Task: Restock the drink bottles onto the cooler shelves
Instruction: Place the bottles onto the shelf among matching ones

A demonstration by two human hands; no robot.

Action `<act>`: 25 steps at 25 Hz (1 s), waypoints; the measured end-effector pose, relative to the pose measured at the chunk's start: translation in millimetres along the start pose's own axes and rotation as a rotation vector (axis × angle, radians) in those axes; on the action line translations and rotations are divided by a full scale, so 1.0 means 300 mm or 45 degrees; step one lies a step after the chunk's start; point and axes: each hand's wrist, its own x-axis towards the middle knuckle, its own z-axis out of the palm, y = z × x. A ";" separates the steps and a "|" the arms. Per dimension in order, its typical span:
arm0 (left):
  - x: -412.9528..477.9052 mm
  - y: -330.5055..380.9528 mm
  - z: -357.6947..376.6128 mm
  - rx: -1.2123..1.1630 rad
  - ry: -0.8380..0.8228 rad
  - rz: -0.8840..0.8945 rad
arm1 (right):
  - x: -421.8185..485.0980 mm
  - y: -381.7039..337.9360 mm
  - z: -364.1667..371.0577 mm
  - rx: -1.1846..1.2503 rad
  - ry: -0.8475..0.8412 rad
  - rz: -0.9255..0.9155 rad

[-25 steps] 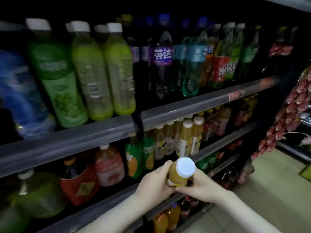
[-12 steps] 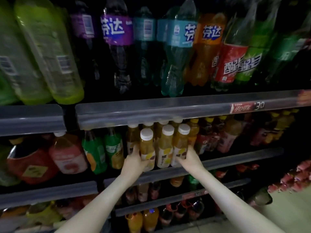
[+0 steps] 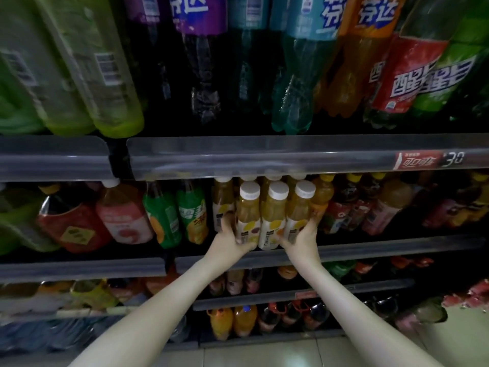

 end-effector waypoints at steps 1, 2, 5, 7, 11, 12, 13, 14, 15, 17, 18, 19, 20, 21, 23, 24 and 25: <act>-0.020 -0.019 -0.003 0.012 -0.011 -0.011 | -0.039 -0.001 0.010 -0.027 0.085 0.023; -0.044 -0.043 -0.010 0.038 -0.011 -0.014 | -0.093 -0.011 0.028 -0.082 0.165 0.072; -0.151 -0.136 -0.074 0.082 0.048 -0.058 | -0.258 -0.044 0.151 -0.137 0.197 0.056; -0.251 -0.230 -0.153 0.145 0.120 -0.180 | -0.360 -0.101 0.283 -0.157 -0.109 -0.065; -0.538 -0.526 -0.451 0.286 0.277 -0.361 | -0.632 -0.295 0.657 -0.333 -0.676 -0.285; -0.623 -0.612 -0.553 0.308 0.319 -0.390 | -0.717 -0.351 0.763 -0.346 -0.741 -0.332; -0.706 -0.693 -0.656 0.312 0.368 -0.415 | -0.799 -0.405 0.867 -0.356 -0.811 -0.370; -0.804 -0.788 -0.774 0.308 0.437 -0.451 | -0.898 -0.473 0.988 -0.373 -0.902 -0.415; -0.893 -0.872 -0.881 0.304 0.507 -0.482 | -0.986 -0.538 1.100 -0.394 -0.987 -0.467; -1.074 -1.034 -1.067 0.279 0.623 -0.578 | -1.161 -0.661 1.308 -0.422 -1.129 -0.562; -1.160 -1.111 -1.146 0.258 0.679 -0.635 | -1.240 -0.717 1.406 -0.430 -1.194 -0.603; -1.259 -1.198 -1.226 0.226 0.739 -0.709 | -1.329 -0.777 1.514 -0.440 -1.267 -0.644; -1.347 -1.275 -1.290 0.184 0.795 -0.773 | -1.404 -0.822 1.610 -0.452 -1.332 -0.667; -1.423 -1.349 -1.352 0.139 0.845 -0.827 | -1.466 -0.858 1.702 -0.465 -1.387 -0.687; -1.557 -1.496 -1.470 0.031 0.954 -0.934 | -1.573 -0.916 1.896 -0.508 -1.474 -0.713; -1.620 -1.582 -1.541 -0.011 1.028 -0.997 | -1.627 -0.948 2.015 -0.531 -1.506 -0.728; -1.674 -1.663 -1.607 -0.033 1.090 -1.055 | -1.674 -0.974 2.129 -0.549 -1.531 -0.736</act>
